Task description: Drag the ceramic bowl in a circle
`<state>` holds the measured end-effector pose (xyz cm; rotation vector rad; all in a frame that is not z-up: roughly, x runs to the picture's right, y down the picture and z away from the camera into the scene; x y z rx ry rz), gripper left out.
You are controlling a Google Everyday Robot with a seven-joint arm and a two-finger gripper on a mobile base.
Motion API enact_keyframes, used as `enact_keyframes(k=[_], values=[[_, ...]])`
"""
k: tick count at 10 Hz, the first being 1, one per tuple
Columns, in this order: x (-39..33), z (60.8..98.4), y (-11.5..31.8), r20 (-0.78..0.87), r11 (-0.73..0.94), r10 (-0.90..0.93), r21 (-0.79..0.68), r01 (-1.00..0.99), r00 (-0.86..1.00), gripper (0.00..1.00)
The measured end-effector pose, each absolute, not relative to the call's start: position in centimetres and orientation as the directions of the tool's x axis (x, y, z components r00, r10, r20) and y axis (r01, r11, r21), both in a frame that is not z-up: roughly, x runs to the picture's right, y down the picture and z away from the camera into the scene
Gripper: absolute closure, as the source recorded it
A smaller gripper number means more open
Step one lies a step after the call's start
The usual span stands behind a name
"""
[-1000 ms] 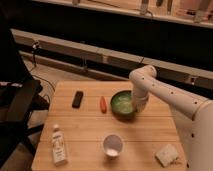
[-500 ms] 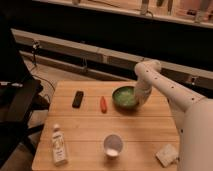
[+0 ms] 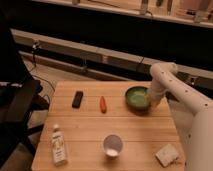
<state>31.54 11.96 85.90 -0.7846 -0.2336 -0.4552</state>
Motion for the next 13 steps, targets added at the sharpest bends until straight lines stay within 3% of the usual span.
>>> enact_keyframes(k=[6,13], values=[[25.4,85.6,11.9,0.399,0.584,-0.367,-0.604,0.542,0.84,1.0],[24.3,85.1,12.0,0.432,0.53,-0.439,-0.584,0.615,0.788,1.0]])
